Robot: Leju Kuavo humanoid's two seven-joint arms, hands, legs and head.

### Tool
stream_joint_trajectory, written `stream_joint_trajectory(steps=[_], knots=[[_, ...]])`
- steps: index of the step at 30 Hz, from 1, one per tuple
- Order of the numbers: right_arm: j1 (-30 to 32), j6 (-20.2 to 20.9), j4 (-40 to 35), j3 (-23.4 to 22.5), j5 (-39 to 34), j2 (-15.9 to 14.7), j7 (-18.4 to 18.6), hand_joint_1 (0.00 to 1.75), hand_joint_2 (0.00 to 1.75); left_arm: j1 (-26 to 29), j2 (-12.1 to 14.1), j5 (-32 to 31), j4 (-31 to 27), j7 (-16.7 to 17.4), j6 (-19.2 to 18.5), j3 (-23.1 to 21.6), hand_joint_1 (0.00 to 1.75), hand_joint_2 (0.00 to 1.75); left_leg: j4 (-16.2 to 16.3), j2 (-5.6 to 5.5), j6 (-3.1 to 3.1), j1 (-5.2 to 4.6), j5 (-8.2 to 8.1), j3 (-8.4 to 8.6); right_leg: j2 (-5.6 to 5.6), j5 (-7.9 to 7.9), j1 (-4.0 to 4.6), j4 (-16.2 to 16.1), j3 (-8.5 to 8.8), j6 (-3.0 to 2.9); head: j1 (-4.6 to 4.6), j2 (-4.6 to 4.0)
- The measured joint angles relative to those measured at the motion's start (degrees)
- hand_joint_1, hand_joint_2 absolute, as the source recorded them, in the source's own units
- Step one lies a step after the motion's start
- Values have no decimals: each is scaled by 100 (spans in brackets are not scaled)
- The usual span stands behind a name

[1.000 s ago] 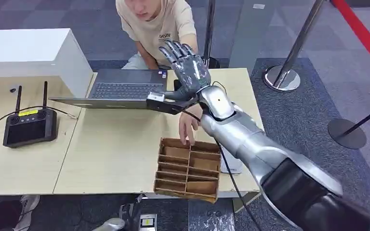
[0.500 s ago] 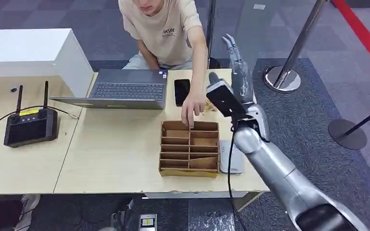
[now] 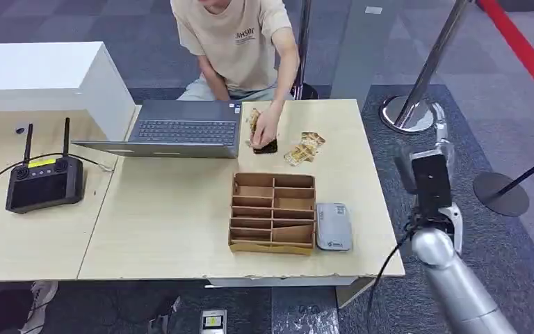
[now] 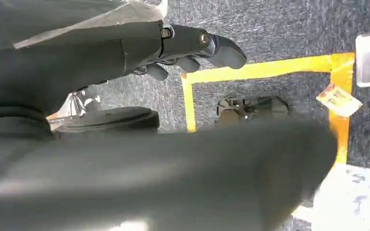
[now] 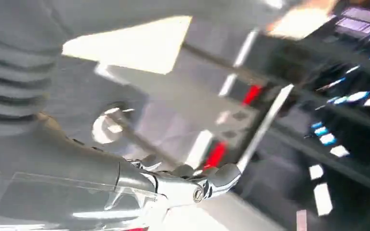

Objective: Pass the card to the sensor for recognition and then transmit it.

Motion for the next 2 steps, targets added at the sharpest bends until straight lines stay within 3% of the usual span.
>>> stream_joint_trajectory(steps=[2], knots=[[166, 20, 230, -277, -181, -100, -57, 0, 0, 14, 2, -65, 0, 151, -46, 2, 0, 175, 0, 1, 0, 0, 0, 0, 0, 0, 0, -1, -2, 0, 0, 0]])
